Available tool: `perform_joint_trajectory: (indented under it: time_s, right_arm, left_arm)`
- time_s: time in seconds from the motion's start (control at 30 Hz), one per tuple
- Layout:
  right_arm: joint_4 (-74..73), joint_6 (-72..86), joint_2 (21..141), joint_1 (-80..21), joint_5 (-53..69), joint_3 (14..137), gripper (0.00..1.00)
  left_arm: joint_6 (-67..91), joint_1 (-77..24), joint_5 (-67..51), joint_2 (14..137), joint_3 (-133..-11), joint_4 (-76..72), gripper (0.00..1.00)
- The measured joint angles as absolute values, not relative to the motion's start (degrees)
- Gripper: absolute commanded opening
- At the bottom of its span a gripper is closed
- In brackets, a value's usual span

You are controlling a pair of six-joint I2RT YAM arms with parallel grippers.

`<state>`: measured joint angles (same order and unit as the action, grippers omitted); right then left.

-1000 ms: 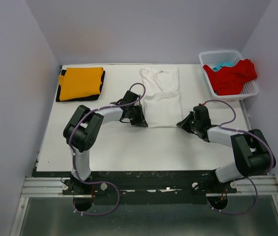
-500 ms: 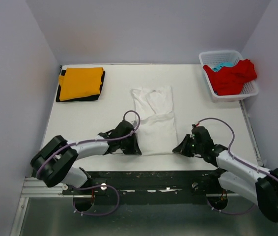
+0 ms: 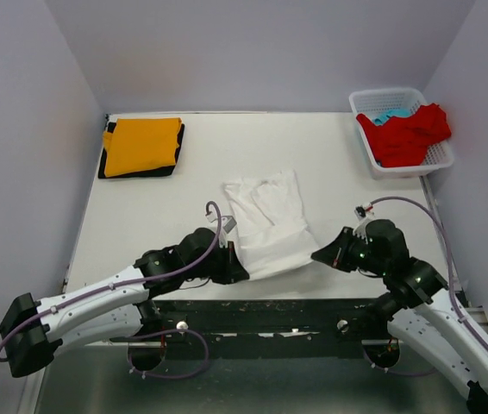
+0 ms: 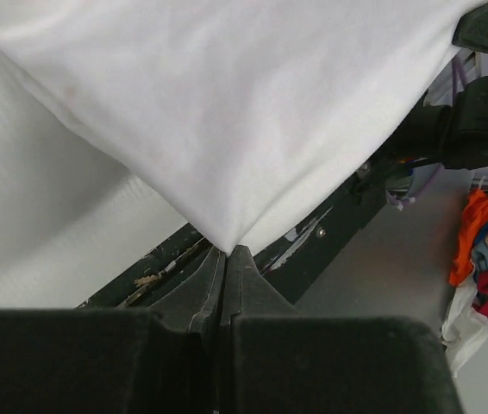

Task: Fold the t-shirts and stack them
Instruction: Fold the long partially folded tshirt into a neat square

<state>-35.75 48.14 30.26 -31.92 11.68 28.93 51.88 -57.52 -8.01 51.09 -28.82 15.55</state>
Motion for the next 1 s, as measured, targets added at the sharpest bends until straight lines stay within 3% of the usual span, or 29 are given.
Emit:
perform_joint_trajectory:
  time_s: [0.43,1.0]
  right_arm:
    - [-28.27,44.91,34.22,-31.97,3.99,40.16,0.01]
    - [-13.93,40.82,63.29,-30.37,-12.36,49.63,0.01]
  left_arm:
    - [49.50,-54.87,2.07,47.13,-39.97,21.15,0.00]
    - [43.48,-35.86,-3.70,70.08,-54.74,19.86,0.00]
